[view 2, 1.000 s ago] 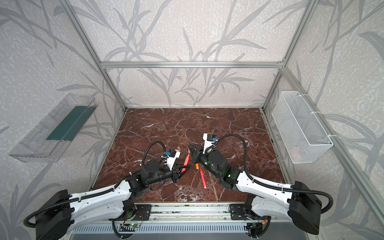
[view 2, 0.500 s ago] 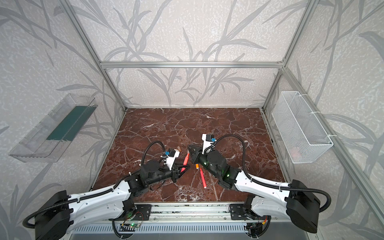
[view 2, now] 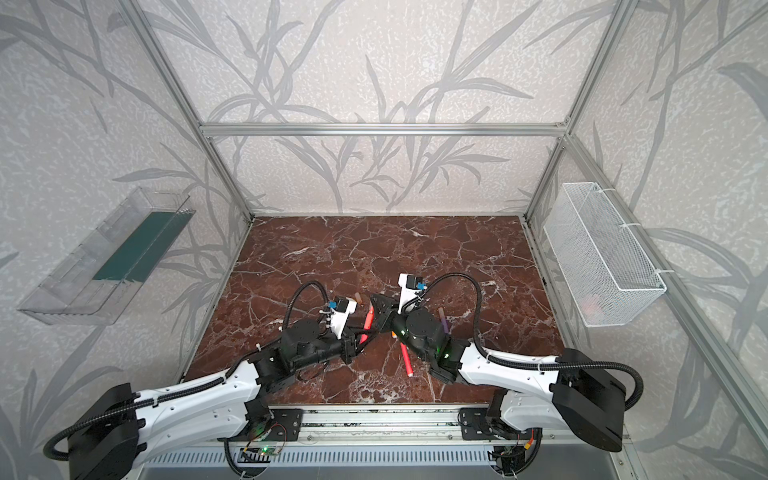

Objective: Insert the pens into the pen caps
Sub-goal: 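Lower the cap onto the pink marker tip with the right gripper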

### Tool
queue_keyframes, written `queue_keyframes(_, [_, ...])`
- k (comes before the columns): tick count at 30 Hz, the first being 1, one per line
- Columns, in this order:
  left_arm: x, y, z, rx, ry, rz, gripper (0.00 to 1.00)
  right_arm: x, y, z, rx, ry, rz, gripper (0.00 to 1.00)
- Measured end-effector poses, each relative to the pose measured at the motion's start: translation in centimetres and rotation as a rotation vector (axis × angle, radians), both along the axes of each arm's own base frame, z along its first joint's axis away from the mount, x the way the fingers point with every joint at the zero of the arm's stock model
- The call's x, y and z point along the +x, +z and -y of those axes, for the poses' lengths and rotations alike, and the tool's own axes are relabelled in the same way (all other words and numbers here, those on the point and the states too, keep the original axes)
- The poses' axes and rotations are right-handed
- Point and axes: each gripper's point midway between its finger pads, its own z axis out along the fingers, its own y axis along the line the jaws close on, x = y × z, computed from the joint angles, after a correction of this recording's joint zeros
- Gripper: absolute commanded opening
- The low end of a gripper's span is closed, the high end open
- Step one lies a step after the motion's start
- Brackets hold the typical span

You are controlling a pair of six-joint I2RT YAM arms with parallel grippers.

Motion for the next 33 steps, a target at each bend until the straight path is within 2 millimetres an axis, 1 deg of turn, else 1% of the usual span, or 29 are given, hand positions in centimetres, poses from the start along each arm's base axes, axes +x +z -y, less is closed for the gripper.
queue_keyframes(3, [-0.3,0.7,-0.1,-0.031,-0.017,-0.011,0.0,0.1,0.4,-0.3,0.032,0.003,0.018,0.0])
queue_keyframes(8, [-0.6,1.5,-0.7,-0.083,-0.037,-0.014,0.0,-0.6,1.3,-0.8,0.094,0.044,0.068,0.0])
queue_keyframes(12, [-0.5,1.5,-1.1,-0.106,-0.051,-0.031,0.0,-1.1,0.9,-0.8,0.114,0.066,0.083,0.0])
queue_keyframes(16, [-0.5,1.1,-1.3,-0.084,-0.044,-0.02,0.0,-1.2,0.6,-1.0,0.134,0.065,0.049,0.0])
queue_keyframes(20, [0.4,0.5,-2.0,-0.031,0.005,0.025,0.0,-0.7,0.5,-2.0,0.098,0.032,0.007,0.0])
queue_keyframes(26, [1.1,-1.0,-2.7,0.057,0.045,0.051,0.0,-0.5,-0.9,-2.4,0.035,-0.023,-0.053,0.0])
queue_keyframes(27, [1.0,-1.2,-2.8,0.068,0.042,0.052,0.0,-0.5,-1.2,-2.3,0.028,-0.027,-0.06,0.03])
queue_keyframes(29, [0.9,-1.4,-2.9,0.079,0.039,0.051,0.0,-0.6,-1.4,-2.3,0.021,-0.03,-0.063,0.14])
queue_keyframes(30, [0.8,-1.3,-2.9,0.079,0.037,0.054,0.0,-0.7,-1.3,-2.3,0.021,-0.03,-0.06,0.22])
queue_keyframes(32, [0.9,-0.6,-2.9,0.062,0.04,0.073,0.0,-1.2,-1.3,-2.6,0.022,-0.002,-0.059,0.36])
queue_keyframes(33, [1.1,0.3,-2.9,0.039,0.045,0.096,0.0,-1.9,-1.7,-3.0,0.004,0.032,-0.059,0.41])
